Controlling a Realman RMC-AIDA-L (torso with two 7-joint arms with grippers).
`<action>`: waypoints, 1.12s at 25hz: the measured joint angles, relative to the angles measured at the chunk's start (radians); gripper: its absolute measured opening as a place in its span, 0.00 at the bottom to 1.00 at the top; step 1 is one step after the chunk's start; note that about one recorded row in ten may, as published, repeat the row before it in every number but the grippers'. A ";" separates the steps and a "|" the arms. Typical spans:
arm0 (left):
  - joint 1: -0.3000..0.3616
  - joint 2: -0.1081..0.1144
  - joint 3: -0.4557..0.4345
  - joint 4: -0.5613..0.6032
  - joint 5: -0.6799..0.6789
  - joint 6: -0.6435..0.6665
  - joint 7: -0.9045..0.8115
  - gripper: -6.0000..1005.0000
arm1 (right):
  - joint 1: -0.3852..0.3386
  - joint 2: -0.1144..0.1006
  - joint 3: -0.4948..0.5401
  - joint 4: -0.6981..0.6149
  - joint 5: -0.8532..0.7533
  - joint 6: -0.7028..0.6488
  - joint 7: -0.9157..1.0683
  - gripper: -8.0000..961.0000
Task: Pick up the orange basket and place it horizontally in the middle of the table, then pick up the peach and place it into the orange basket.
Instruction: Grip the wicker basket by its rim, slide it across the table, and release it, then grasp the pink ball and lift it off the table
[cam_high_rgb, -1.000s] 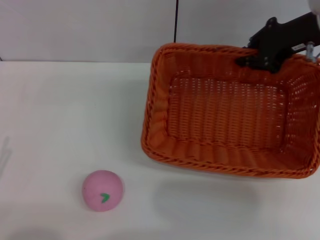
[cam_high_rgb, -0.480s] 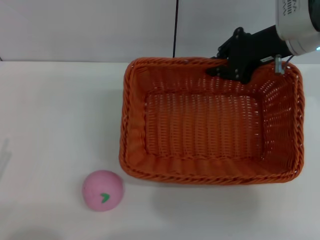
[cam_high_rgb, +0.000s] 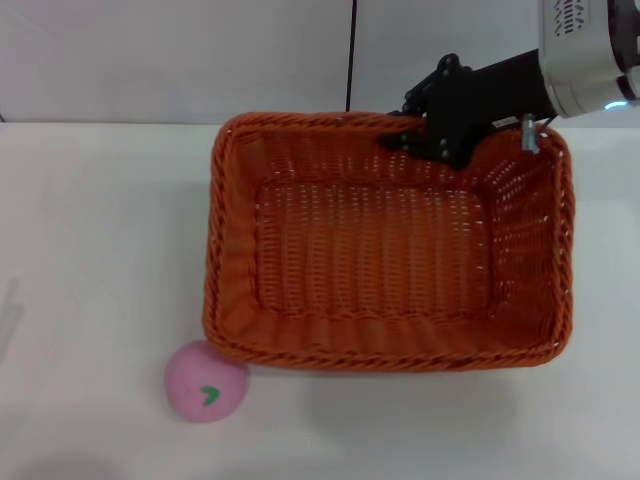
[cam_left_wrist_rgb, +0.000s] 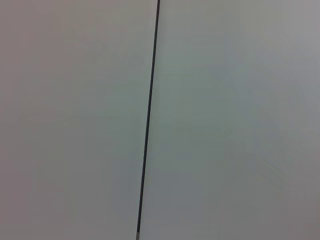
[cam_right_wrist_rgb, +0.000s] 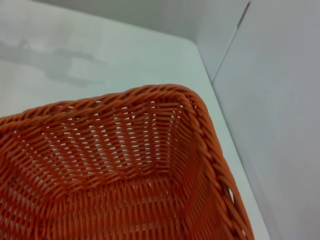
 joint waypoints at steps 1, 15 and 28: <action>0.000 0.000 0.000 0.000 0.000 0.000 0.000 0.79 | 0.000 0.005 -0.007 0.000 -0.004 0.007 0.002 0.16; 0.001 0.000 0.000 0.000 0.000 -0.005 0.000 0.79 | -0.028 0.031 -0.140 -0.010 -0.011 0.139 0.039 0.23; 0.037 0.019 0.165 -0.170 0.002 0.010 -0.335 0.77 | -0.300 0.032 -0.132 -0.317 0.388 0.051 0.023 0.62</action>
